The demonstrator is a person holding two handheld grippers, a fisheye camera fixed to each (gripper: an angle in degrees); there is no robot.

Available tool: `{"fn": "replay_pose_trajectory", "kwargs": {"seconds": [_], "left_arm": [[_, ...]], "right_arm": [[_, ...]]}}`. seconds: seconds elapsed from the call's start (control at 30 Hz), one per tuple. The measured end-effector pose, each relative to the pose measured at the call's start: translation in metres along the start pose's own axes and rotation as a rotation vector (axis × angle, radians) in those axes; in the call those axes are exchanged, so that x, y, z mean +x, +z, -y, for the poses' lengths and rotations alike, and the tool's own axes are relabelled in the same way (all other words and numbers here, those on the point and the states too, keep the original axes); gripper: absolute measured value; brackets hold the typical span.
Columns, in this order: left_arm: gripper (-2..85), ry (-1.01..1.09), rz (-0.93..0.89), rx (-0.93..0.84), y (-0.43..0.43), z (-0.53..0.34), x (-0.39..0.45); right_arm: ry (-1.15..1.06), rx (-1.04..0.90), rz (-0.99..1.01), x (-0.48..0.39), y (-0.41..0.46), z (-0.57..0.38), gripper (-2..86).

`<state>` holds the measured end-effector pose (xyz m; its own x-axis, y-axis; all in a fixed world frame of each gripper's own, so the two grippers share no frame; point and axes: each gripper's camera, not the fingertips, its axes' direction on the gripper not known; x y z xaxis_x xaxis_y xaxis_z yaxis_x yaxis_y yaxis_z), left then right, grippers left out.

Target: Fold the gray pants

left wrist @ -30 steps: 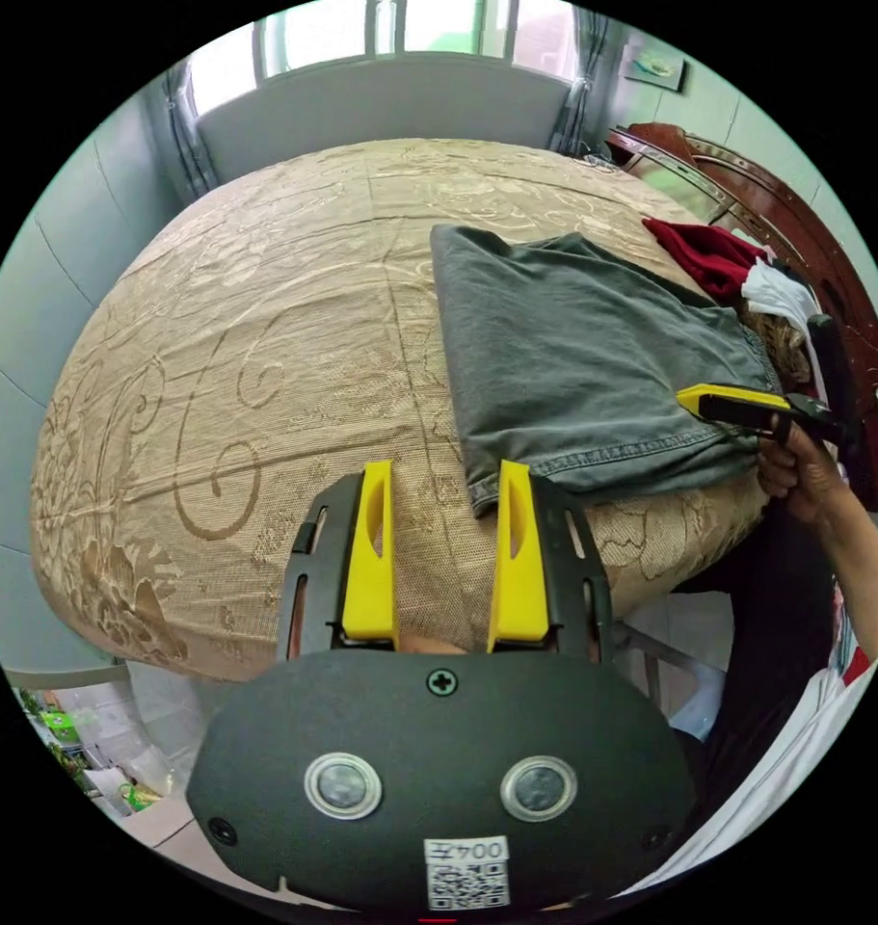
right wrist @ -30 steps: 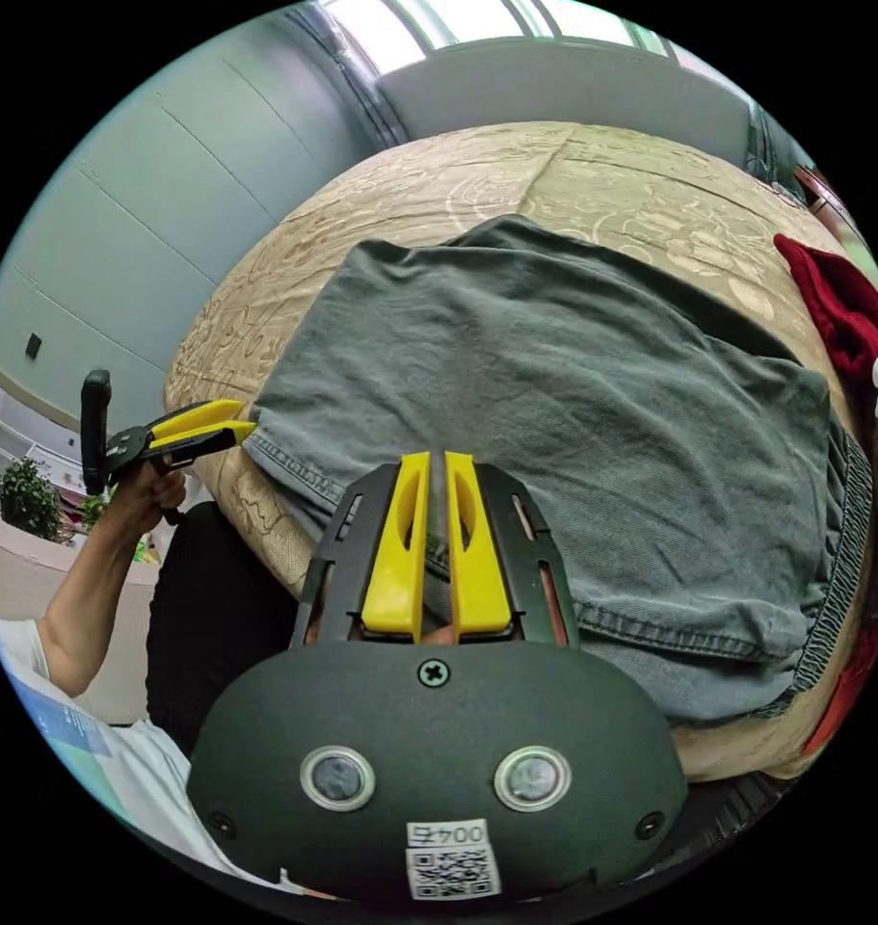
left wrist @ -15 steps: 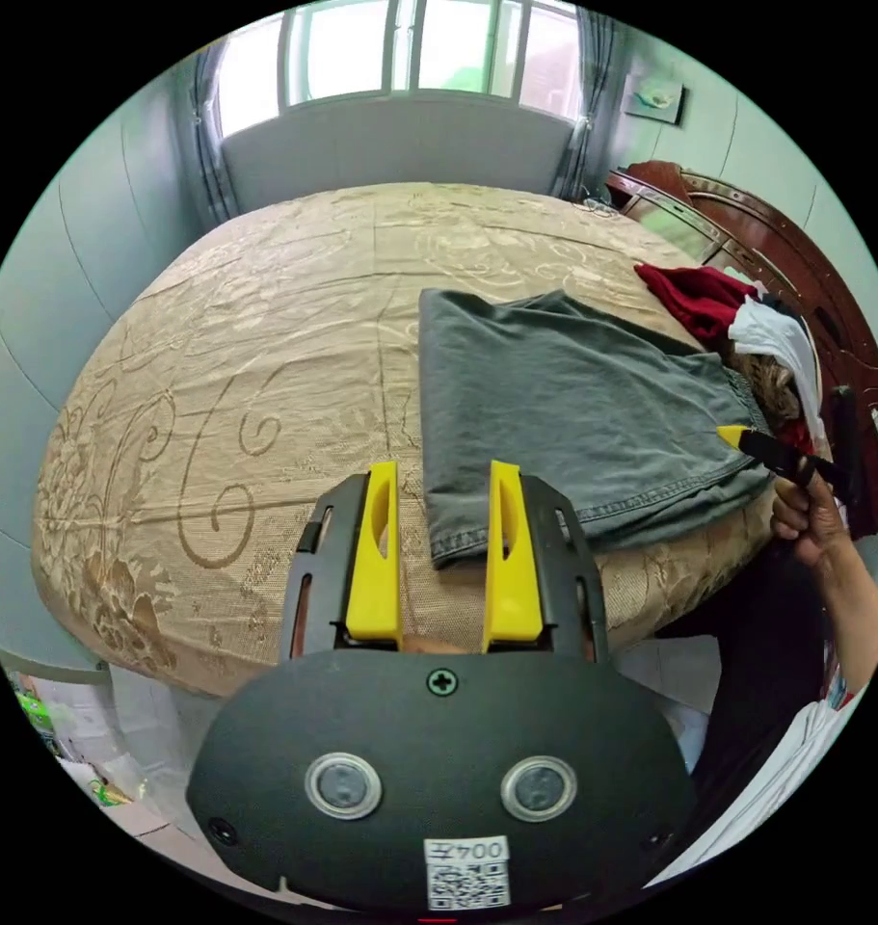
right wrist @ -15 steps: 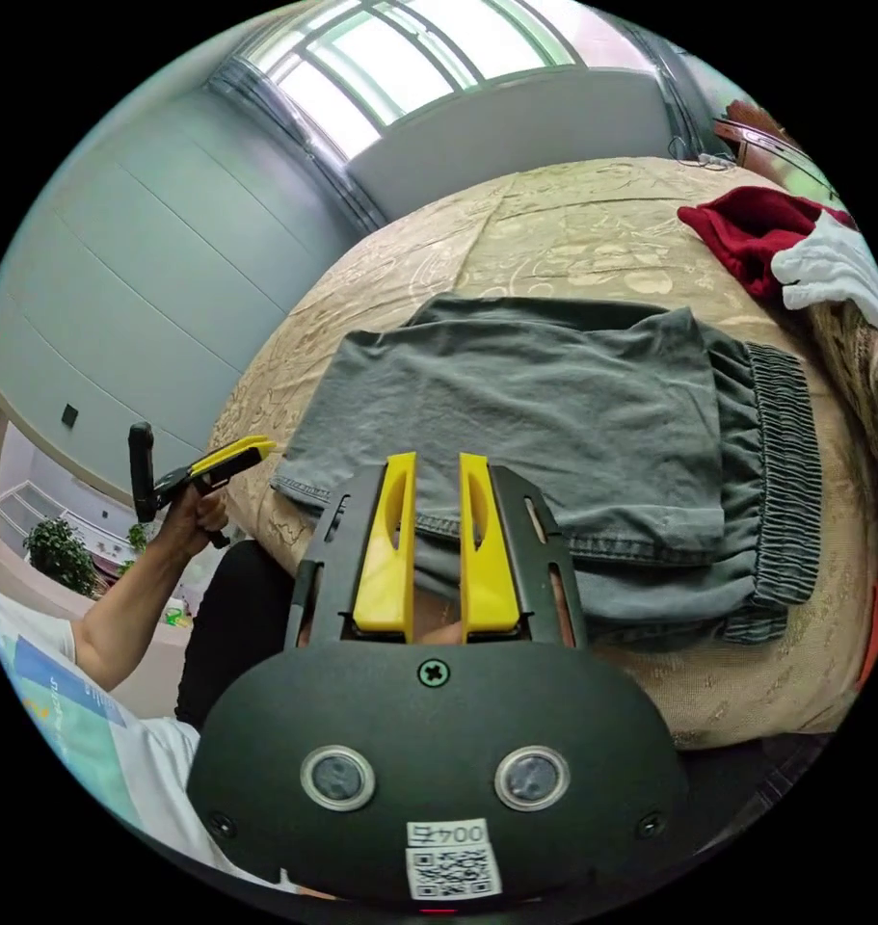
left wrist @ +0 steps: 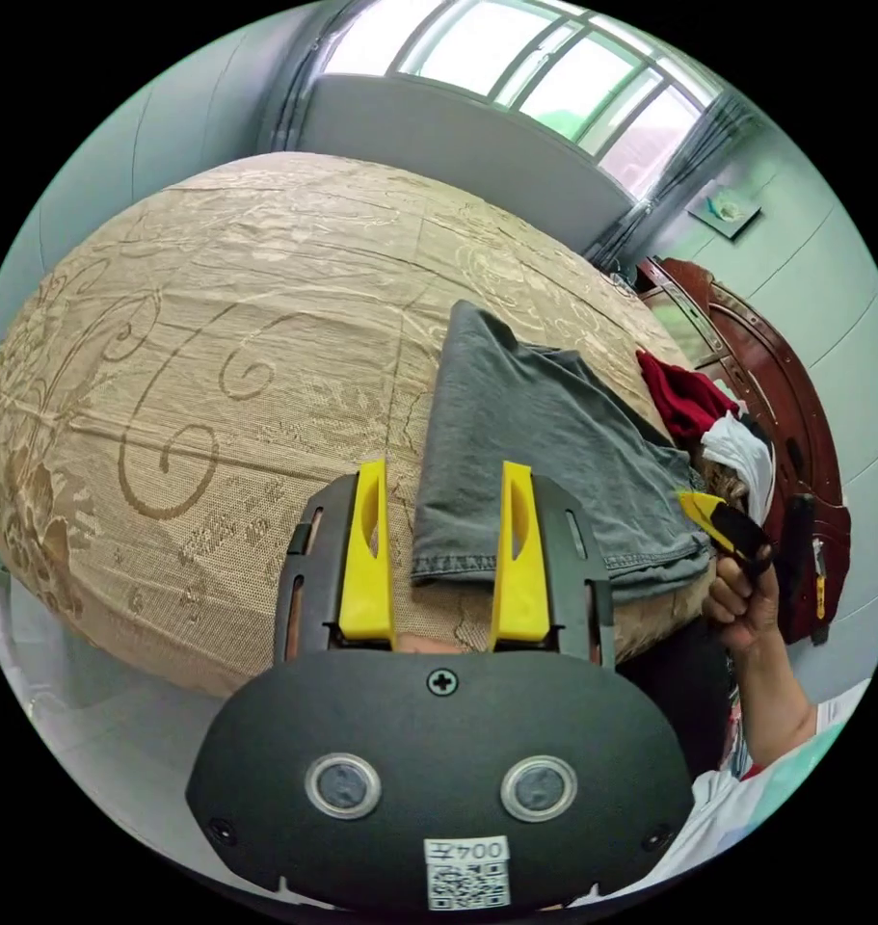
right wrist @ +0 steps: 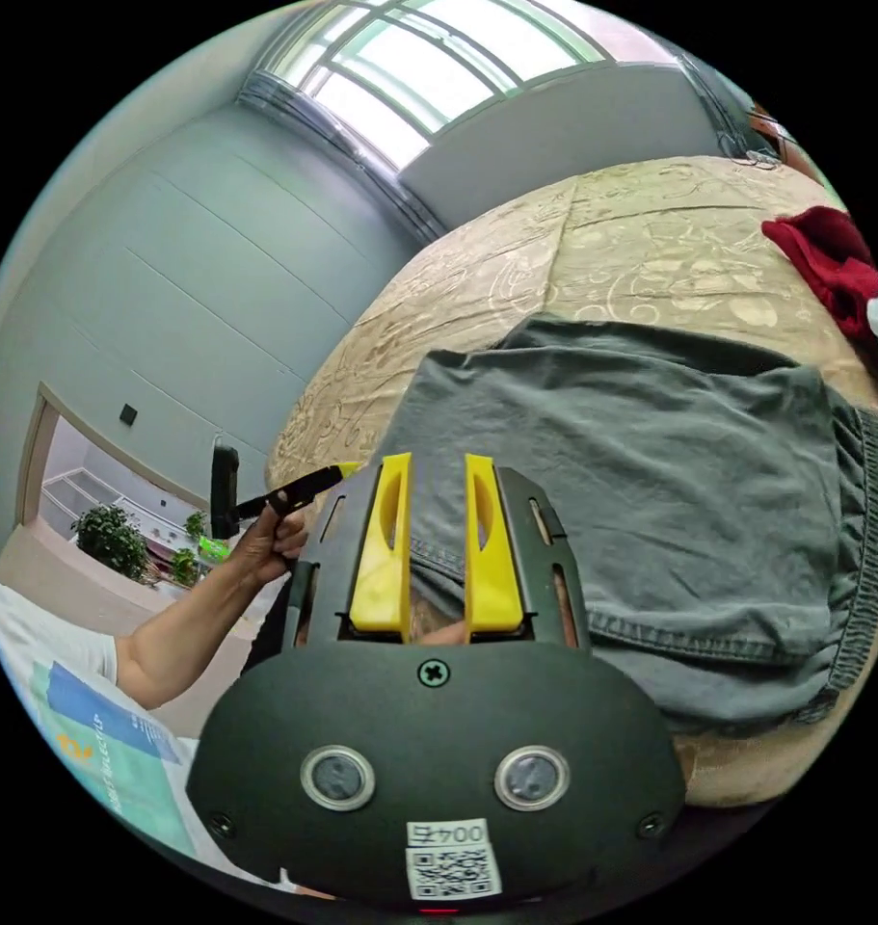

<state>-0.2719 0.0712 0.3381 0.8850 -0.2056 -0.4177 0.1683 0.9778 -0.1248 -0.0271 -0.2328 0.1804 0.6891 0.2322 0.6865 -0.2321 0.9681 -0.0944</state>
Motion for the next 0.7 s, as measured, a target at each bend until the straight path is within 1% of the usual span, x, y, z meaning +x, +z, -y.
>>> {"fn": "replay_pose_trajectory", "kwargs": {"seconds": [0.13,0.2,0.3,0.37,0.47,0.53,0.57,0.7], "left_arm": [[15.1,0.006,-0.052,-0.013,0.009,-0.019,-0.004],[14.9,-0.012,-0.068,0.011,0.009,-0.025,-0.007],[14.3,-0.018,-0.090,0.011,0.007,-0.027,-0.013],[13.8,-0.017,-0.109,0.000,0.006,-0.027,-0.017],[12.8,-0.030,-0.150,0.002,0.005,-0.028,-0.022],[11.3,0.014,-0.155,0.000,0.005,-0.031,-0.018],[11.0,0.023,-0.151,0.007,0.005,-0.032,-0.017],[9.6,0.020,-0.175,0.020,0.003,-0.033,-0.017]], "right_arm": [[-0.110,-0.146,-0.146,-0.052,0.060,0.096,13.7],[-0.170,-0.214,-0.286,-0.085,0.101,0.153,15.2],[-0.207,-0.299,-0.411,-0.115,0.151,0.208,16.7],[-0.203,-0.352,-0.446,-0.128,0.178,0.231,17.5],[-0.197,-0.400,-0.523,-0.147,0.211,0.249,18.6],[-0.184,-0.414,-0.579,-0.157,0.223,0.250,19.5],[-0.172,-0.396,-0.638,-0.161,0.226,0.248,19.8],[-0.149,-0.318,-0.688,-0.173,0.226,0.230,18.5]]}}
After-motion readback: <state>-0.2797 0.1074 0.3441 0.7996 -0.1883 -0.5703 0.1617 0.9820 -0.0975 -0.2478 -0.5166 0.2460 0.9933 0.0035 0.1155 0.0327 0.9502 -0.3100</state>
